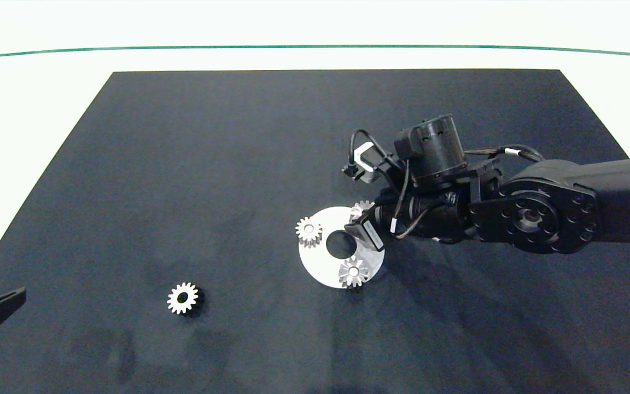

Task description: Remove an incorrectly installed larger gear and replace it with the correct smaller gear

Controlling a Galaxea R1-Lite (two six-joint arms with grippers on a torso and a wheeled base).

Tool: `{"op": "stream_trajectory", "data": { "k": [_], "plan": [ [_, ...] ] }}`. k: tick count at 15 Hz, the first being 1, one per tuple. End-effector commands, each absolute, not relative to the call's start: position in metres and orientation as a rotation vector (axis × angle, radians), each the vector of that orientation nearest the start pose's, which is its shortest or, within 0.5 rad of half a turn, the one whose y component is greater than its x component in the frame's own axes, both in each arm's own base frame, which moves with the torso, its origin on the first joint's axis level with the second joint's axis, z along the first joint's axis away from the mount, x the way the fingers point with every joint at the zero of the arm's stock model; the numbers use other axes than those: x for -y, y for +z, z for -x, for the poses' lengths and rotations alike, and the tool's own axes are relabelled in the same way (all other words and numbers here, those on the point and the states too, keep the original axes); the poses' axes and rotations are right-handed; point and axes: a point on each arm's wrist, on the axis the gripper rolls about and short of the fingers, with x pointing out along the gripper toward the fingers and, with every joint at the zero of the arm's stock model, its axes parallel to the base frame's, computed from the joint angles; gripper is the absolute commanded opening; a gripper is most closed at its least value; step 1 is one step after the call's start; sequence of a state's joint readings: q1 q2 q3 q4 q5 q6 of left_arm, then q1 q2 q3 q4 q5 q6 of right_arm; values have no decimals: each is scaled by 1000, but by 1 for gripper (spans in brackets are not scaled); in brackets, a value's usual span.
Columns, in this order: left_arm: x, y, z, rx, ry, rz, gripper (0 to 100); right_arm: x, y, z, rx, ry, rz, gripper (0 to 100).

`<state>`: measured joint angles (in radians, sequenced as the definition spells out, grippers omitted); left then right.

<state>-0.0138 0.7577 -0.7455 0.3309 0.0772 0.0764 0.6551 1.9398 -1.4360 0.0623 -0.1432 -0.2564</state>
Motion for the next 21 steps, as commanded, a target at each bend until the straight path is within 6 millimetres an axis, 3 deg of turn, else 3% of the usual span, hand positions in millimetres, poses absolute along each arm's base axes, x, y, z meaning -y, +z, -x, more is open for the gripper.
{"op": "stream_trajectory", "data": {
  "k": [1, 14, 21],
  "plan": [
    [-1, 244, -54, -350, 50, -92, 100, -234, 205, -306, -467, 571, 471, 56],
    [-1, 244, -55, -352, 50, -92, 100, -233, 202, -305, -477, 568, 479, 31],
    [-1, 243, -56, -358, 52, -92, 100, -229, 209, -300, -466, 571, 464, 31]
  ]
}}
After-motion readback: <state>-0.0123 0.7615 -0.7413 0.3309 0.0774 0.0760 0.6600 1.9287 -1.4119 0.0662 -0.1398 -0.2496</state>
